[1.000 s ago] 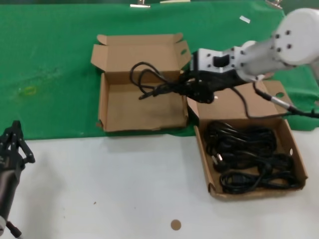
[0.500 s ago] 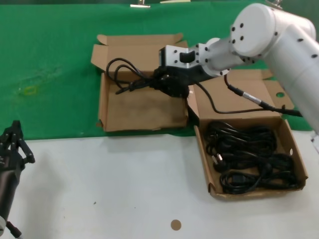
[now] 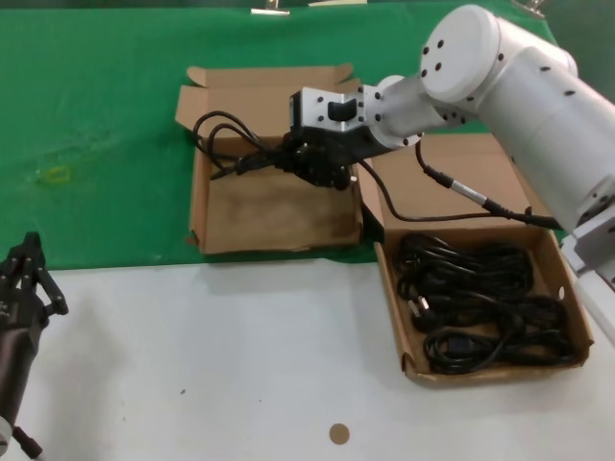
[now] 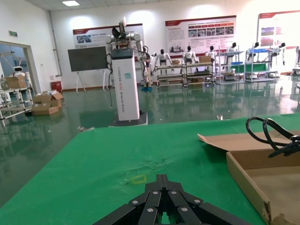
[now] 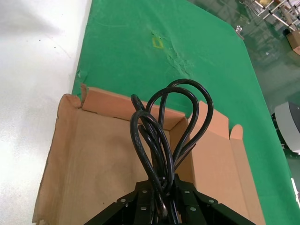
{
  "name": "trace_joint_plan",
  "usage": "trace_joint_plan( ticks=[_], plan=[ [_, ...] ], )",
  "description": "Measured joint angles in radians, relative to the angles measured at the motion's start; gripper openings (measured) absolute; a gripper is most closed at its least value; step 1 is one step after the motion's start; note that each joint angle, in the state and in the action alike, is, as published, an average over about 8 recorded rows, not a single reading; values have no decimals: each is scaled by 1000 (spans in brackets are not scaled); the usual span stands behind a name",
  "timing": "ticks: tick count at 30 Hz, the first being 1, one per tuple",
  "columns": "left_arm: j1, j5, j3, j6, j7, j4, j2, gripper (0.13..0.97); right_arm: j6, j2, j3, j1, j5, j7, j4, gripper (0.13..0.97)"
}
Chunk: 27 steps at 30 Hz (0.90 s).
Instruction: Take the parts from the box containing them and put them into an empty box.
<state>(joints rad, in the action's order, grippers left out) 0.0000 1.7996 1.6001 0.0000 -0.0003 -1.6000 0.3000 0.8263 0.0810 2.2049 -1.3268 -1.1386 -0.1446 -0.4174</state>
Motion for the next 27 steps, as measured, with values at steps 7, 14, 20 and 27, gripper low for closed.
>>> trace_joint_plan(
  ticks=[7, 14, 20, 27],
  plan=[
    [0, 0, 0, 0, 0, 0, 0, 144, -19, -17, -6, -18, -21, -41, 65, 223],
    [0, 0, 0, 0, 0, 0, 0, 144, -29, -19, -15, -22, -44, -75, 87, 282],
    [0, 0, 0, 0, 0, 0, 0, 144, -34, -19, -23, -20, -58, -97, 95, 358],
    [0, 0, 0, 0, 0, 0, 0, 152, -52, -14, -35, 8, -72, -94, 69, 451]
  ],
)
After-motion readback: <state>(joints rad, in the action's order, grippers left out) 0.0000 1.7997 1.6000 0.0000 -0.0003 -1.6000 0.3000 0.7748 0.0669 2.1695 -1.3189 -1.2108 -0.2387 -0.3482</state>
